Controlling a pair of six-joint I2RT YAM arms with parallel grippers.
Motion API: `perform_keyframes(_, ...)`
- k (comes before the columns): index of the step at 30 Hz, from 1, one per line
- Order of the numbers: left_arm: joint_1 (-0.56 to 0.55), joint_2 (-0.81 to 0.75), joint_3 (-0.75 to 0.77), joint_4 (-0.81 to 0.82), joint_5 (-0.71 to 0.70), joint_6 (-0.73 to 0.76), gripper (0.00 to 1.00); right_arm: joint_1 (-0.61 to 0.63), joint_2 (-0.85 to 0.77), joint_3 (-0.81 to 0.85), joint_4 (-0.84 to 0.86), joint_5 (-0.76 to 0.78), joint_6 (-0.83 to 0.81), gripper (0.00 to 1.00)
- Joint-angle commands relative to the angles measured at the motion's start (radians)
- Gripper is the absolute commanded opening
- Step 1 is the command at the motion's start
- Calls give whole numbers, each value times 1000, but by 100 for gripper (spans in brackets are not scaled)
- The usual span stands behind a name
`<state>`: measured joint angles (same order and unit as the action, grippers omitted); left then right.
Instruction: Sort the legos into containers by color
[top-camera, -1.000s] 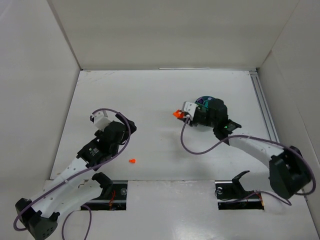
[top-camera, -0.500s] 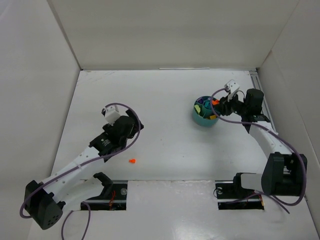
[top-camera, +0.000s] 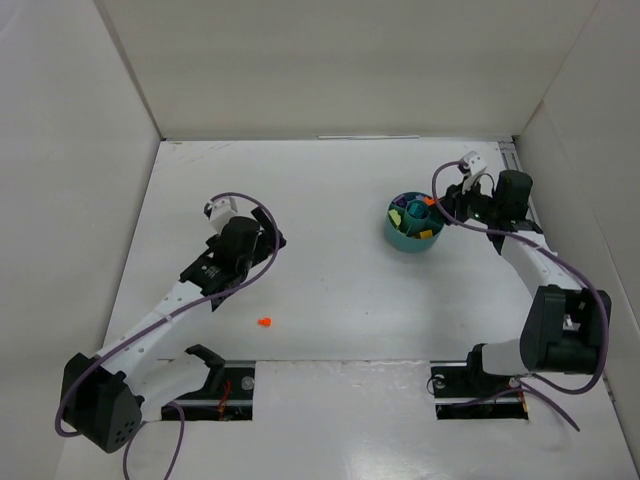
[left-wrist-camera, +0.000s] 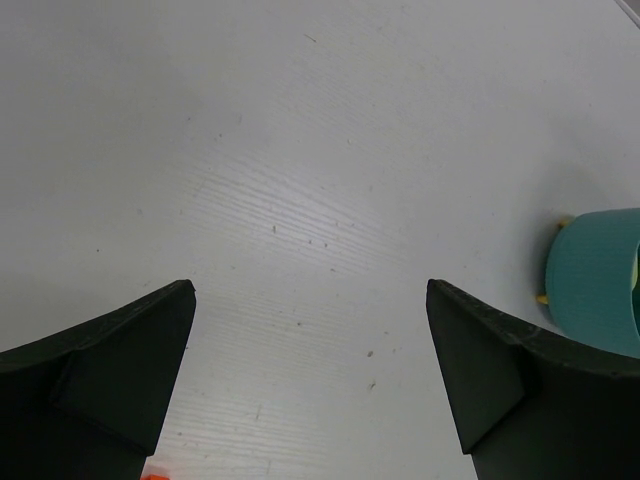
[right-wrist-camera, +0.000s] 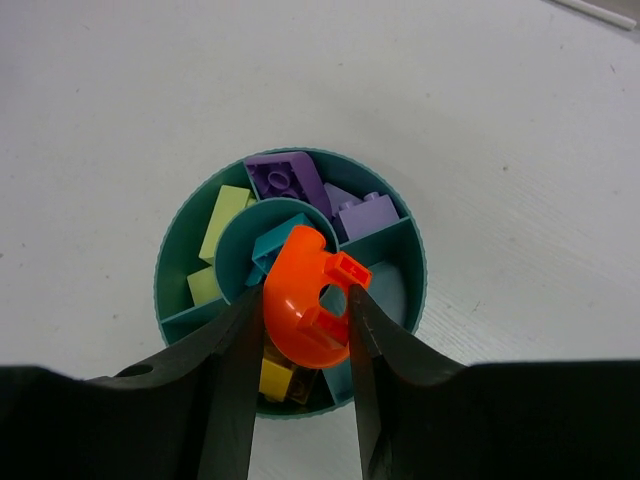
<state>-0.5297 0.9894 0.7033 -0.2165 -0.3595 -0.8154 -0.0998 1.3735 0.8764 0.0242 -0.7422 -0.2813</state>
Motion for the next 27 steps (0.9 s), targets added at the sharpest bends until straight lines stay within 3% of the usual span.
perform_keyframes(1,4,-6,33,39,21,33,100,-9,6,47,39,-14,47,28)
perform_keyframes(9,4,14,33,20,21,33,100,-28,67,47,83,-5,80,28)
perform_keyframes(15,4,14,42,20,21,33,100,-37,99,47,105,-5,91,34)
perform_keyframes(21,4,23,53,2,21,33,100,-37,99,47,105,-5,91,58)
perform_keyframes(27,4,5,64,-44,21,22,100,-46,72,38,105,-5,91,65)
